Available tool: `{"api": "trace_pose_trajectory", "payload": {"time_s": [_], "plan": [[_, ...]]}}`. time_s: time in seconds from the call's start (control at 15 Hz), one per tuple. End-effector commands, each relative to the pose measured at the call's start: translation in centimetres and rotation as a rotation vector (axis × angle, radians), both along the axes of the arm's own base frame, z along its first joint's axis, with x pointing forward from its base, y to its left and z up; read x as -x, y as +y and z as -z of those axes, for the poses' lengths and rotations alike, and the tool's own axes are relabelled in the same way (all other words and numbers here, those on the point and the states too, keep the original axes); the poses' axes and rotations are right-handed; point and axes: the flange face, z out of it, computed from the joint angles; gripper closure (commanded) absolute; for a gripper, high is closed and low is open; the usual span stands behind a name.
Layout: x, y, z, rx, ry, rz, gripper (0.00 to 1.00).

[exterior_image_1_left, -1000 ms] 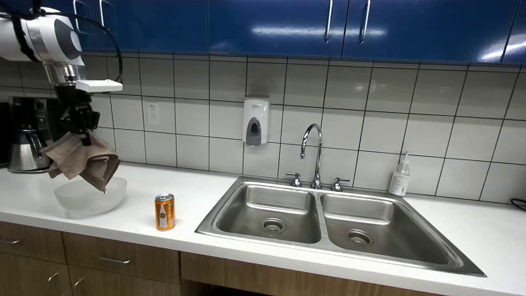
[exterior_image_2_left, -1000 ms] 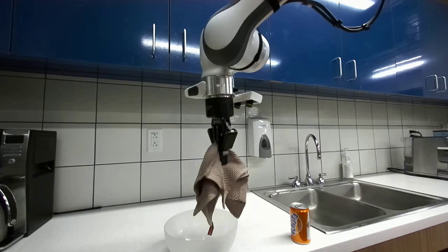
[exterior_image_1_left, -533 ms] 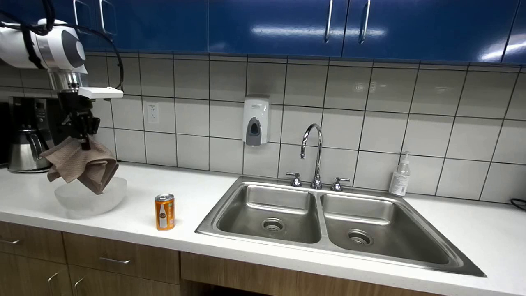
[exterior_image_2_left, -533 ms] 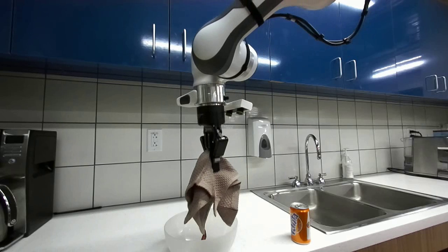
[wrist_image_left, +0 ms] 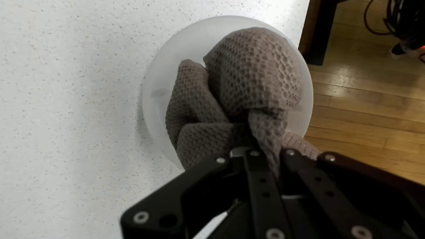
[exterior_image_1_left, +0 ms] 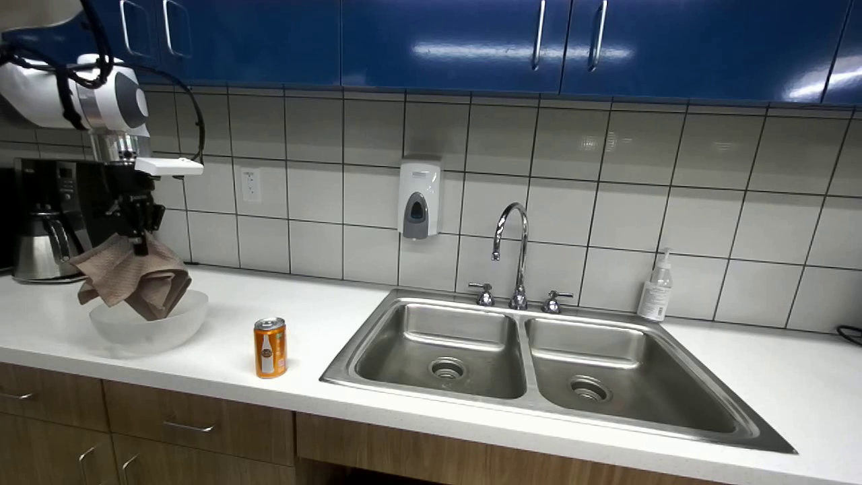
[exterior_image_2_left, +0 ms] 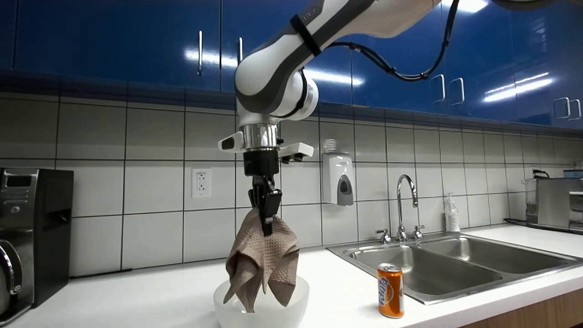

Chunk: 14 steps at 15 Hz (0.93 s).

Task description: Put the brown towel in the bowl

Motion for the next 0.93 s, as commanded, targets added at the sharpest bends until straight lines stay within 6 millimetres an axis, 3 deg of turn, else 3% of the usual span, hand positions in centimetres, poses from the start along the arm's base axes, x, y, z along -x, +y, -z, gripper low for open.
{"api": "trace_pose_trajectory", "payload": {"time_s": [0.0, 0.33, 0.67, 0.73, 0.87], "plan": [[-2.7, 0.3, 1.3, 0.017, 0.034, -0.022, 0.98], [-5.2, -0.7, 5.3, 0.012, 0.091, -0.022, 0.98], [-6.2, -1.8, 8.2, 0.023, 0.11, -0.026, 0.98], [-6.2, -1.9, 8.5, 0.026, 0.111, -0.03, 0.69], [-5.9, -2.2, 8.9, 0.033, 0.118, -0.036, 0.63]]}}
